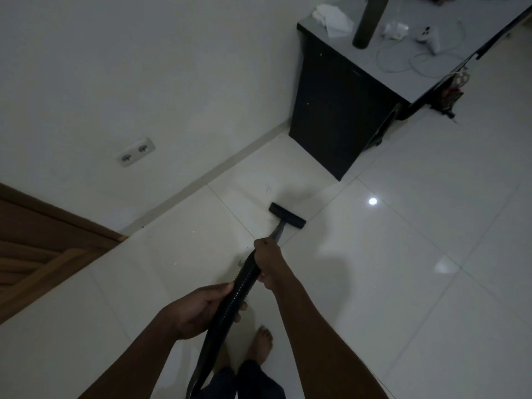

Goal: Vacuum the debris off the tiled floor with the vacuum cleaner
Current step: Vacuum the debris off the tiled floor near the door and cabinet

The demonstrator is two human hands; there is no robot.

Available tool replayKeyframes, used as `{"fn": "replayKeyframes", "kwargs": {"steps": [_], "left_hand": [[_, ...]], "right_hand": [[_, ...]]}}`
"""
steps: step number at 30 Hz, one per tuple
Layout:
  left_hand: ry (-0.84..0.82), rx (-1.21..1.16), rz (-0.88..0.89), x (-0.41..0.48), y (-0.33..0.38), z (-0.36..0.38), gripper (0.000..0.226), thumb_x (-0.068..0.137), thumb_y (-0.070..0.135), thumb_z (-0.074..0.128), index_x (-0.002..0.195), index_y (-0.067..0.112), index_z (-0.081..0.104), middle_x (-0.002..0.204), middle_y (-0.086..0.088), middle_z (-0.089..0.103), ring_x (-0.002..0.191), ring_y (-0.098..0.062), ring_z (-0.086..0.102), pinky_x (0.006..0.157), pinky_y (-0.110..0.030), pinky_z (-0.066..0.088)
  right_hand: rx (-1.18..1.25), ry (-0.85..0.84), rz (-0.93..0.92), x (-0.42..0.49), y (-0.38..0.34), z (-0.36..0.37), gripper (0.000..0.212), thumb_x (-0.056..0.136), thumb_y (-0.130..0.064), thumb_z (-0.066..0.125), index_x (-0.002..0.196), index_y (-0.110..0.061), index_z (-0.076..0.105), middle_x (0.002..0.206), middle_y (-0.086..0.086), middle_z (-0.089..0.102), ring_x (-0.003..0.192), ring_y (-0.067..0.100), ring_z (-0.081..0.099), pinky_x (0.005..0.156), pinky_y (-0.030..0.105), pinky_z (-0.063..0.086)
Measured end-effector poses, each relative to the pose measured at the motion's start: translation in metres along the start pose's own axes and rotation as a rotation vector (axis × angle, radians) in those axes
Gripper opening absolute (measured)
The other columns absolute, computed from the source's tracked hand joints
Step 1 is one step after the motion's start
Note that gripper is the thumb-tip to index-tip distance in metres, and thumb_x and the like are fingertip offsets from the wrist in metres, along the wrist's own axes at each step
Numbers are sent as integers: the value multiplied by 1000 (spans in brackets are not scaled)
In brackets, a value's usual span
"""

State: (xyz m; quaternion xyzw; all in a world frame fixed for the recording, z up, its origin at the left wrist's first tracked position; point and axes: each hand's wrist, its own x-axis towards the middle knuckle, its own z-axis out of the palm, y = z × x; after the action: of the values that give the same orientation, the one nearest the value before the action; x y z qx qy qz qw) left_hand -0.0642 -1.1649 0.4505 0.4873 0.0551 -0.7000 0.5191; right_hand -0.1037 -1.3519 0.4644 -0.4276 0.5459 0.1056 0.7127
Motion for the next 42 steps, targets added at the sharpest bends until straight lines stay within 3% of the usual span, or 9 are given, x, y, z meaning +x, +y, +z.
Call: {"fn": "replayKeyframes", "kwargs": {"steps": [3, 7, 12, 17, 22, 26, 30, 33, 42], "left_hand": [[138, 3, 45, -5, 7, 1, 48, 89, 46, 65, 117, 8, 70, 104, -20, 68, 82, -27, 65, 78, -38, 49], [227, 50, 33, -9, 24, -4, 51, 92, 48, 57, 121, 7, 66, 97, -16, 69, 76, -24, 64, 70, -34, 51], [155, 79, 16, -19, 35, -30, 67, 81, 55, 72, 122, 3, 65, 100, -20, 68, 77, -27, 64, 67, -34, 54], [227, 213, 31, -9, 57, -32, 59, 86, 56, 58, 122, 9, 66, 97, -14, 71, 74, -23, 64, 66, -32, 51], [128, 149, 15, -6, 73, -45, 52, 90, 43, 59, 123, 4, 64, 97, -17, 69, 77, -26, 63, 69, -33, 52], [131, 229, 2, 10, 85, -37, 53, 91, 48, 55, 122, 7, 64, 98, -14, 69, 83, -27, 63, 77, -36, 50], [108, 183, -31, 30, 99, -28, 53, 93, 45, 54, 127, 5, 60, 101, -15, 68, 85, -27, 63, 79, -37, 50], [56, 149, -72, 40, 106, -29, 46, 99, 39, 50, 130, 6, 57, 103, -16, 66, 85, -26, 64, 78, -36, 52], [143, 252, -90, 91, 142, -9, 44, 102, 41, 43, 129, 10, 58, 104, -16, 66, 85, -25, 63, 82, -36, 51]], "right_hand": [[-10, -1, 0, 9, -8, 16, 12, 98, -15, 41, 109, -12, 45, 94, 10, 50, 77, 19, 51, 59, 29, 45], [0, 43, -59, 29, -7, 38, 8, 92, -16, 44, 87, -16, 50, 91, 8, 53, 88, 27, 56, 84, 46, 55], [88, 55, 79, 20, -7, 44, 9, 98, -17, 40, 94, -12, 46, 101, 12, 49, 89, 23, 52, 67, 32, 47], [40, 93, 2, 30, -24, 60, 23, 100, -17, 38, 120, -11, 46, 98, 10, 52, 79, 19, 53, 62, 30, 46], [17, 55, 53, 34, -36, 57, 19, 100, -23, 39, 115, -12, 43, 105, 14, 54, 84, 23, 55, 61, 30, 48], [-41, 42, 67, 47, -50, 50, 17, 98, -26, 40, 111, -15, 43, 108, 13, 52, 87, 25, 53, 62, 32, 47], [-90, 46, 54, 66, -73, 39, 26, 100, -29, 41, 122, -16, 43, 118, 15, 54, 87, 24, 54, 56, 29, 46], [-155, -6, 58, 78, -79, 28, 23, 100, -29, 40, 118, -14, 43, 104, 13, 53, 79, 23, 54, 55, 28, 45], [57, 178, 20, 123, -103, 1, 11, 102, -29, 36, 109, -23, 43, 94, 5, 52, 89, 22, 55, 88, 40, 53]]}}
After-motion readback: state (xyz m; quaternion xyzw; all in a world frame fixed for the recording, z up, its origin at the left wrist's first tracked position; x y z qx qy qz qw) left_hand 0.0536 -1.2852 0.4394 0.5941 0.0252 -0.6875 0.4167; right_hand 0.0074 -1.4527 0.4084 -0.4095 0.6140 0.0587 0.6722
